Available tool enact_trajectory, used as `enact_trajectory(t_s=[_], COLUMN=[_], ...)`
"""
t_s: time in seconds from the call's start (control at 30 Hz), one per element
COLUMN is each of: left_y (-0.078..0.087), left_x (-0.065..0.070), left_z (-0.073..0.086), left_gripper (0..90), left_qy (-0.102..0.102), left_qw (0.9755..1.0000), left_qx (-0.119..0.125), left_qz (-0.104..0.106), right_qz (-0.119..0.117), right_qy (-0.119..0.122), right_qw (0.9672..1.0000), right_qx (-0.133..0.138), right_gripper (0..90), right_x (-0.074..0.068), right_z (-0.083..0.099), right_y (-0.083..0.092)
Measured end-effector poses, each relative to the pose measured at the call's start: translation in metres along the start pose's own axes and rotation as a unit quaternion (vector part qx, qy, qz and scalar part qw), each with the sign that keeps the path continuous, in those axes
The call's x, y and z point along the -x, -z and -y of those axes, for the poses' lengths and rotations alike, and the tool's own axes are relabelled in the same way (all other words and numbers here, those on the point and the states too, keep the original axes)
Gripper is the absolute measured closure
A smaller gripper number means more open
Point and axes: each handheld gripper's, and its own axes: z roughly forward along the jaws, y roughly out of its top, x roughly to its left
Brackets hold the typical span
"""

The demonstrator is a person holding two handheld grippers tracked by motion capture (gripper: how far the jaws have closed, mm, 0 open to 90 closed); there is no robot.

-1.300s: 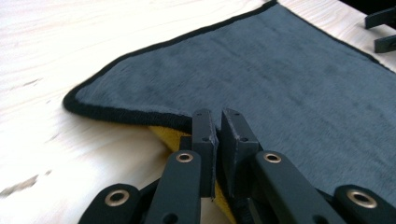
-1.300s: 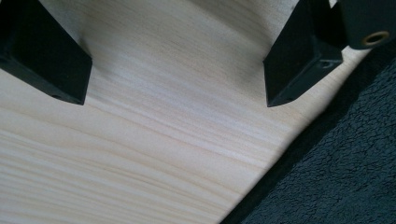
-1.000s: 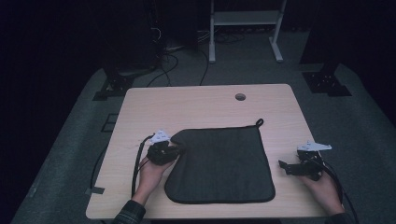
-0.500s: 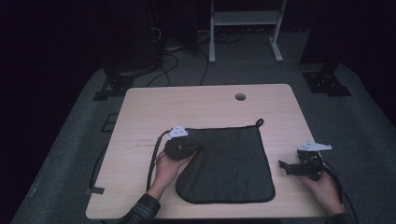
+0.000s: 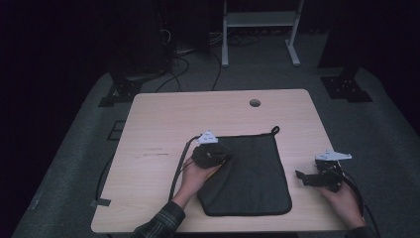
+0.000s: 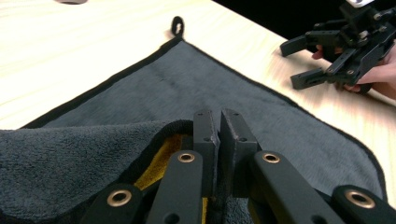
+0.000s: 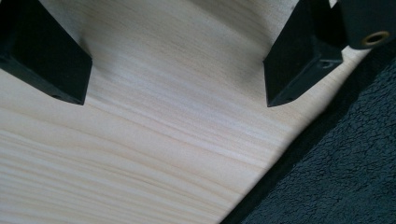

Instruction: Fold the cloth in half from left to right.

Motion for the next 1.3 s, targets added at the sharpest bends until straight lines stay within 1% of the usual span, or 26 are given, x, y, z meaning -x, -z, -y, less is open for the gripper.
enact_trajectory(t_s=[0.23, 0.33, 0.5, 0.57, 0.73, 0.87, 0.97, 1.13, 1.2, 1.3], left_y=[-0.02, -0.032, -0.048, -0.056, -0.072, -0.084, -0.091, -0.102, -0.107, -0.115], left_x=[0.006, 0.01, 0.015, 0.018, 0.023, 0.026, 0.026, 0.028, 0.029, 0.032], left_z=[-0.007, -0.01, -0.014, -0.016, -0.022, -0.026, -0.027, -0.03, -0.032, -0.033], left_gripper=[84.9, 84.9, 84.9, 84.9, 84.9, 84.9, 85.0, 85.0, 85.0, 84.9], left_qy=[-0.001, -0.007, -0.005, -0.008, -0.008, -0.005, -0.003, 0.006, 0.01, 0.008], left_qw=[0.9999, 0.9998, 0.9997, 0.9996, 0.9994, 0.9992, 0.9992, 0.999, 0.9987, 0.9985], left_qx=[0.001, -0.003, -0.002, -0.005, -0.003, -0.004, -0.008, -0.007, -0.007, -0.011], left_qz=[0.013, 0.019, 0.024, 0.027, 0.034, 0.039, 0.04, 0.043, 0.049, 0.053], right_qz=[0.0, 0.0, 0.0, 0.0, 0.0, 0.0, 0.0, 0.0, 0.0, 0.0], right_qy=[0.0, 0.0, 0.0, 0.0, -0.001, -0.001, -0.001, -0.001, -0.001, -0.001], right_qw=[1.0, 1.0, 1.0, 1.0, 1.0, 1.0, 1.0, 1.0, 1.0, 1.0], right_qx=[0.0, 0.0, 0.0, 0.0, 0.0, 0.0, 0.0, 0.0, 0.0, 0.0], right_gripper=[6.8, 6.9, 6.9, 6.9, 6.9, 6.9, 6.8, 6.9, 6.9, 6.8], right_x=[0.0, 0.0, 0.0, 0.0, 0.0, 0.0, 0.0, 0.0, 0.0, 0.0], right_z=[0.0, 0.0, 0.0, 0.0, 0.0, 0.0, 0.0, 0.0, 0.0, 0.0], right_y=[0.0, 0.0, 0.0, 0.0, 0.0, 0.0, 0.0, 0.0, 0.0, 0.0])
